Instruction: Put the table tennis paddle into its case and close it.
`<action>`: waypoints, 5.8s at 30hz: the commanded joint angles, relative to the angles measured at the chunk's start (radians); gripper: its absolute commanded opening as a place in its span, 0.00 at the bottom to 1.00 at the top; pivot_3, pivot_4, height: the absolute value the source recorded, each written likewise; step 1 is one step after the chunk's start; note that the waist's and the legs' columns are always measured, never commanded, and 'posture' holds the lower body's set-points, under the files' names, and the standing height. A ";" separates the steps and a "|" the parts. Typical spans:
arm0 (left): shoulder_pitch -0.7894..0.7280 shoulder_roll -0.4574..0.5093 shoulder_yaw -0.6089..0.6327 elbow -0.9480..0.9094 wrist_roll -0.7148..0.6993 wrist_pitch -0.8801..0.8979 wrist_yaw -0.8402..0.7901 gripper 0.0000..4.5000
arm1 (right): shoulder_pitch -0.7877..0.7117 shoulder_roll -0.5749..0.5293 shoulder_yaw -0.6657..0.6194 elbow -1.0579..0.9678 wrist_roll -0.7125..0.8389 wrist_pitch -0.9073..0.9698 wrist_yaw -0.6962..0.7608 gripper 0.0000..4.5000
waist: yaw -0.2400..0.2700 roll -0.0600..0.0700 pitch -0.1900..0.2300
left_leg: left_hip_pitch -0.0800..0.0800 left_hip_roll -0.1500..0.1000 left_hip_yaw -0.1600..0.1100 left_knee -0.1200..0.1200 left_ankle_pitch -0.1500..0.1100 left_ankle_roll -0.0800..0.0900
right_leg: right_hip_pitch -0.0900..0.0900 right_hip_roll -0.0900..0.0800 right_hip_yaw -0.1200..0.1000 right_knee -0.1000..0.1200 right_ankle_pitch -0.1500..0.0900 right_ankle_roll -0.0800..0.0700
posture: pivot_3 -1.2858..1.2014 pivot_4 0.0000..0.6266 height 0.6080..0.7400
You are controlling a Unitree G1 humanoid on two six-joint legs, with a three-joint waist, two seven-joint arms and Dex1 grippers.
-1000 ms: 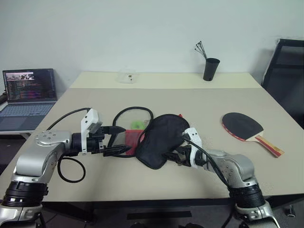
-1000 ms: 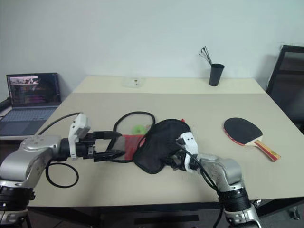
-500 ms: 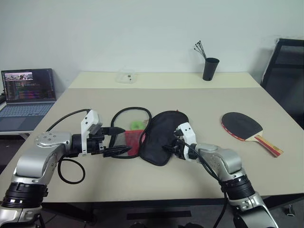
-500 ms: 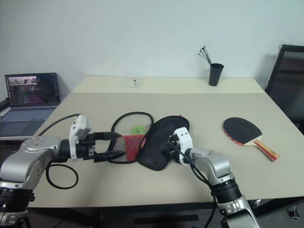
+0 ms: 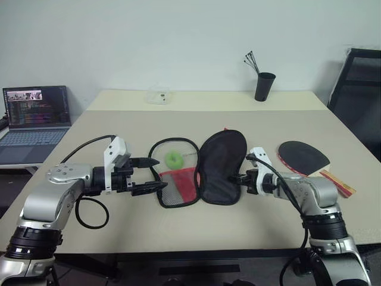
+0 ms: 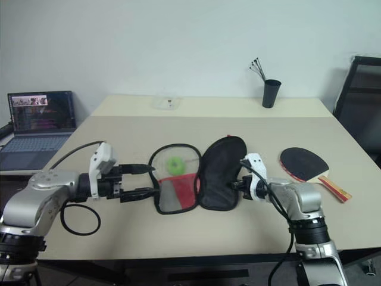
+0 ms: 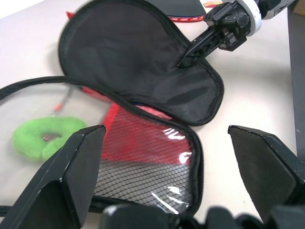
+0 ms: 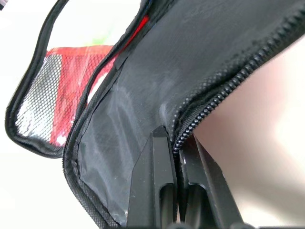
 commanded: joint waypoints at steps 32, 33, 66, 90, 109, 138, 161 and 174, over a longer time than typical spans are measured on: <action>-0.214 -0.115 -0.113 0.107 0.070 -0.077 -0.086 1.00 | -0.060 -0.145 -0.126 0.176 -0.008 0.019 0.022 0.01 | -0.001 0.000 0.000 | 0.000 0.005 0.002 0.000 0.000 0.000 | -0.002 0.007 0.002 0.000 0.000 -0.001 | 0.52 0.24 1.00; -0.213 -0.117 -0.114 0.106 0.071 -0.077 -0.085 1.00 | -0.068 -0.147 -0.123 0.191 -0.015 0.011 0.019 0.05 | -0.001 0.000 0.000 | 0.000 0.005 0.002 0.000 0.000 0.000 | -0.002 0.007 0.002 0.000 0.000 -0.001 | 0.52 0.24 1.00; -0.276 -0.223 -0.156 0.019 0.010 -0.014 -0.093 1.00 | -0.089 -0.567 -0.065 0.794 -0.301 -0.682 0.383 1.00 | -0.003 0.000 0.000 | 0.000 0.000 0.004 0.001 0.000 0.000 | -0.002 0.008 0.004 0.000 0.001 -0.001 | 0.52 0.24 1.00; -0.296 -0.204 -0.151 0.051 0.039 -0.041 -0.115 1.00 | -0.177 -0.537 0.029 0.876 -0.423 -0.602 0.675 1.00 | -0.008 0.000 0.000 | 0.011 0.004 0.017 0.001 -0.001 -0.001 | 0.000 0.011 0.018 0.004 0.001 -0.002 | 0.52 0.24 1.00; -0.279 -0.199 -0.141 0.063 0.057 -0.063 -0.097 1.00 | -0.168 -0.455 0.016 0.947 -0.491 -0.723 0.272 0.57 | -0.008 -0.006 -0.004 | 0.019 0.003 0.023 0.003 -0.001 -0.001 | 0.004 0.009 0.027 0.010 0.002 0.000 | 0.52 0.24 1.00; -0.148 -0.158 -0.071 -0.039 0.011 -0.018 0.002 1.00 | -0.028 0.164 -0.223 -0.295 -0.196 0.144 -0.254 0.25 | -0.026 -0.005 -0.003 | 0.008 0.007 0.022 0.001 -0.001 -0.001 | -0.011 0.009 0.029 0.014 0.002 -0.001 | 0.52 0.24 1.00; -0.132 -0.157 -0.065 -0.056 0.007 -0.020 0.019 1.00 | 0.042 0.308 -0.124 -0.197 -0.284 0.017 -0.439 0.25 | -0.027 -0.005 -0.003 | 0.007 0.007 0.022 0.001 -0.001 -0.001 | -0.011 0.010 0.028 0.013 0.002 -0.001 | 0.52 0.24 1.00; -0.115 -0.149 -0.055 -0.065 0.005 -0.022 0.027 1.00 | 0.038 0.321 -0.109 -0.200 -0.296 0.011 -0.486 0.82 | -0.028 -0.005 -0.003 | 0.007 0.007 0.022 0.001 -0.001 -0.001 | -0.011 0.010 0.028 0.013 0.002 -0.001 | 0.52 0.24 1.00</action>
